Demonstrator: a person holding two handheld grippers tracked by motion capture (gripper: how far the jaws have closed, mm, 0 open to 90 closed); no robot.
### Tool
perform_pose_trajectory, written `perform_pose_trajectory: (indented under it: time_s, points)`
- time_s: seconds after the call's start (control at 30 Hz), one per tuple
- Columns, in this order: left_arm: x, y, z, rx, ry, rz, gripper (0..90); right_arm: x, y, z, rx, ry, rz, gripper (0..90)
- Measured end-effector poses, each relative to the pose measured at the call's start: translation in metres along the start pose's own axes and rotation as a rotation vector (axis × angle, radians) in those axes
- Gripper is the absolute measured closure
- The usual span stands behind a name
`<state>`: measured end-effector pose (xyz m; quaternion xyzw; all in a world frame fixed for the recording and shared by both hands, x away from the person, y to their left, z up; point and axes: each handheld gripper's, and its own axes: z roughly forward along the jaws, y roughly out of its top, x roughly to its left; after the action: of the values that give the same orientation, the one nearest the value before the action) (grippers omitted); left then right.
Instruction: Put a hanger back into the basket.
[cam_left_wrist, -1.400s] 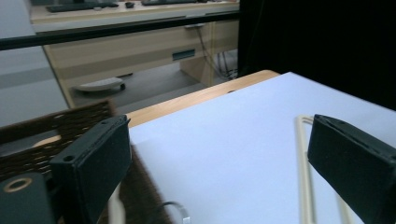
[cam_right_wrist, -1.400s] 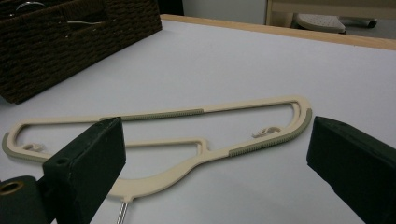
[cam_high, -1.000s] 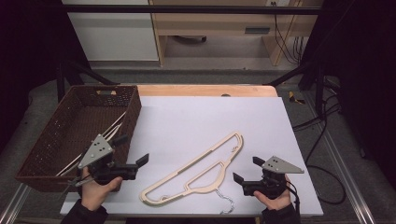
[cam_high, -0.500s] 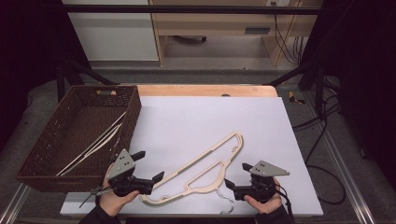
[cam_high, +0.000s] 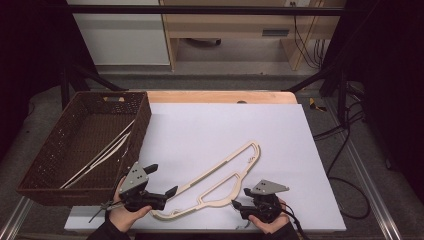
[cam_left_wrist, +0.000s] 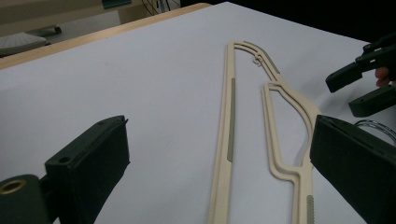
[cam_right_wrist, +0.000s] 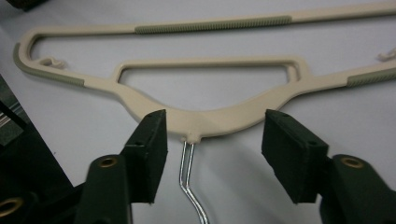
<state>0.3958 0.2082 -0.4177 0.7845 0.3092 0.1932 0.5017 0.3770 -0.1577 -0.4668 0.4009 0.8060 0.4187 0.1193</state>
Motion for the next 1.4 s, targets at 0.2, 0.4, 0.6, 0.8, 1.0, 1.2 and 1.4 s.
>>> perform_pose_trajectory:
  time_s: [0.2, 0.4, 0.6, 0.8, 1.0, 1.2, 1.4]
  points:
    - [0.000, -0.002, 0.002, 0.008, -0.002, -0.004, 4.9, 0.008, -0.005, 0.010, 0.065, 0.017, 0.003, 59.2]
    - [-0.002, -0.003, 0.003, 0.016, -0.005, -0.001, 5.2, 0.012, -0.007, 0.011, 0.085, 0.005, 0.014, 73.6]
    - [-0.002, -0.004, 0.004, 0.020, -0.009, -0.001, 5.5, 0.016, -0.009, 0.014, 0.100, -0.005, 0.011, 82.3]
    - [-0.003, -0.004, 0.006, 0.026, -0.012, 0.001, 5.8, 0.014, -0.009, 0.014, 0.100, 0.017, 0.029, 86.6]
    - [-0.004, -0.005, 0.007, 0.032, -0.017, 0.003, 6.0, 0.012, -0.008, 0.012, 0.090, 0.042, 0.062, 87.7]
    - [-0.008, -0.006, 0.010, 0.046, -0.023, 0.014, 6.2, 0.008, -0.008, 0.009, 0.092, 0.012, 0.088, 88.9]
    - [-0.019, -0.004, 0.019, 0.064, -0.050, 0.036, 6.6, 0.008, -0.001, 0.004, 0.081, 0.004, 0.098, 89.1]
